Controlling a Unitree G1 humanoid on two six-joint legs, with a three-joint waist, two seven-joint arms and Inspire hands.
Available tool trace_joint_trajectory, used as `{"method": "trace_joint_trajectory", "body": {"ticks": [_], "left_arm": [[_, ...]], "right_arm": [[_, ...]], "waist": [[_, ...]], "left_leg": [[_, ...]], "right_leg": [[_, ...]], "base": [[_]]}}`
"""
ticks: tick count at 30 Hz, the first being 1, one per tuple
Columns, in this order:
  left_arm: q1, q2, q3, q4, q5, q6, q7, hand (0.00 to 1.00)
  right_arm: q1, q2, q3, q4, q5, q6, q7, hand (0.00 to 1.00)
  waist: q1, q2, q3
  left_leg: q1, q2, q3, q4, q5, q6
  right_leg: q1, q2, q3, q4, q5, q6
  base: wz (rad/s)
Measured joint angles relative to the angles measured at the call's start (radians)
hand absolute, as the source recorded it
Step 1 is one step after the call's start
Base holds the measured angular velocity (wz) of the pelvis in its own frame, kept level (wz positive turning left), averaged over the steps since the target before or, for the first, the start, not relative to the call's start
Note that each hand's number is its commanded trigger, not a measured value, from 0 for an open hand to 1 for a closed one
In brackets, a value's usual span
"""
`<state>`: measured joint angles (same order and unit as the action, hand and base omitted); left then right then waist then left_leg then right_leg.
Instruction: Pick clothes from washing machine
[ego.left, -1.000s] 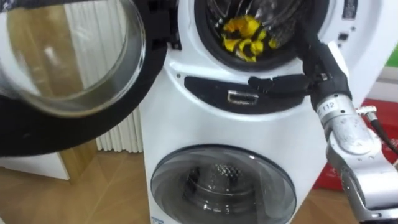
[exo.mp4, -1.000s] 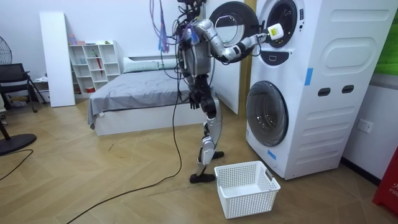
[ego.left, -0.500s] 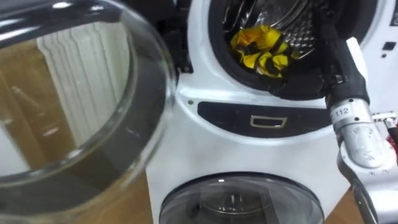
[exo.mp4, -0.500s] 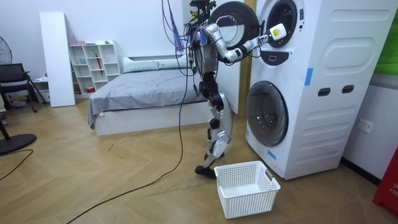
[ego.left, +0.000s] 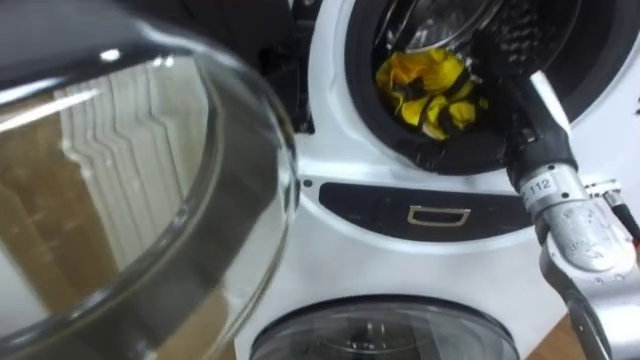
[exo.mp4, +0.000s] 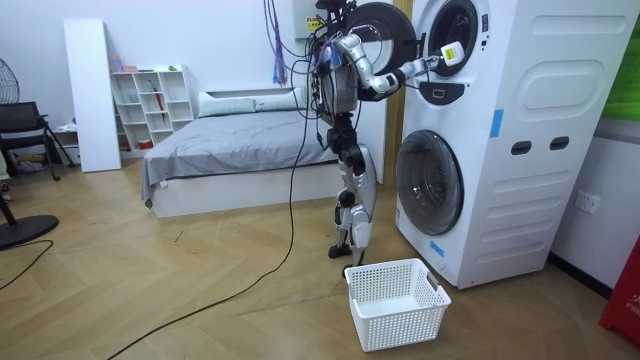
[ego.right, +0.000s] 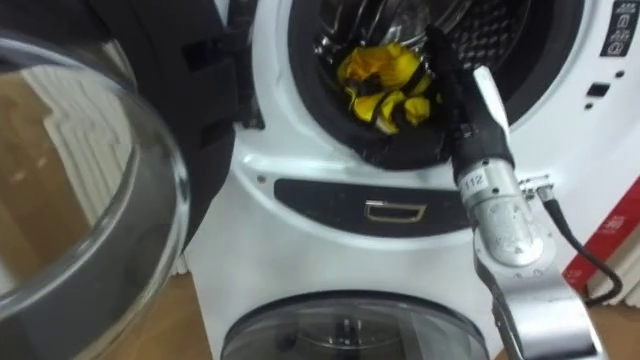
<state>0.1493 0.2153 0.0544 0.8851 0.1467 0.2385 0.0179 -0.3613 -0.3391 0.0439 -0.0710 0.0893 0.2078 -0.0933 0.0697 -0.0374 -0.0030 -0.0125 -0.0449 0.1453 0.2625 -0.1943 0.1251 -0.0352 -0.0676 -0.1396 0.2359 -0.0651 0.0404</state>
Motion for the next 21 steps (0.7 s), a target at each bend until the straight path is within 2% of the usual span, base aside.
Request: {"method": "trace_joint_trajectory", "body": {"ticks": [5, 9, 13, 21], "left_arm": [[0.0, -0.014, -0.001, 0.0, 0.001, 0.001, -0.006, 0.0], [0.001, -0.02, -0.001, 0.0, 0.0, 0.001, -0.009, 0.0], [0.0, -0.026, -0.001, 0.001, 0.0, -0.006, -0.007, 0.0], [0.009, -0.028, 0.0, 0.026, 0.0, -0.018, -0.007, 0.0]], "right_arm": [[-0.022, 0.001, 0.009, -0.001, 0.005, 0.003, 0.027, 0.0], [-0.039, 0.0, 0.004, -0.001, 0.005, 0.003, 0.041, 0.0], [-0.039, 0.001, 0.006, -0.017, 0.022, 0.002, 0.049, 0.0], [-0.046, 0.001, 0.004, -0.03, 0.059, -0.007, -0.01, 0.0]], "waist": [[0.018, -0.004, -0.0027], [0.014, -0.004, -0.0023], [0.014, 0.001, 0.0011], [0.012, 0.005, 0.0036]], "left_leg": [[0.023, -0.001, -0.002, -0.048, 0.023, -0.015], [0.026, 0.006, -0.014, -0.058, 0.029, -0.021], [0.039, 0.014, -0.015, -0.065, 0.026, -0.029], [0.04, 0.018, -0.018, -0.073, 0.024, -0.034]], "right_leg": [[0.001, 0.003, -0.002, -0.001, -0.004, -0.012], [0.011, 0.01, -0.027, -0.019, -0.006, -0.022], [0.022, 0.019, -0.028, -0.024, -0.009, -0.028], [0.026, 0.024, -0.028, -0.033, -0.012, -0.032]], "base": [[0.0], [0.08], [0.0], [0.0]]}}
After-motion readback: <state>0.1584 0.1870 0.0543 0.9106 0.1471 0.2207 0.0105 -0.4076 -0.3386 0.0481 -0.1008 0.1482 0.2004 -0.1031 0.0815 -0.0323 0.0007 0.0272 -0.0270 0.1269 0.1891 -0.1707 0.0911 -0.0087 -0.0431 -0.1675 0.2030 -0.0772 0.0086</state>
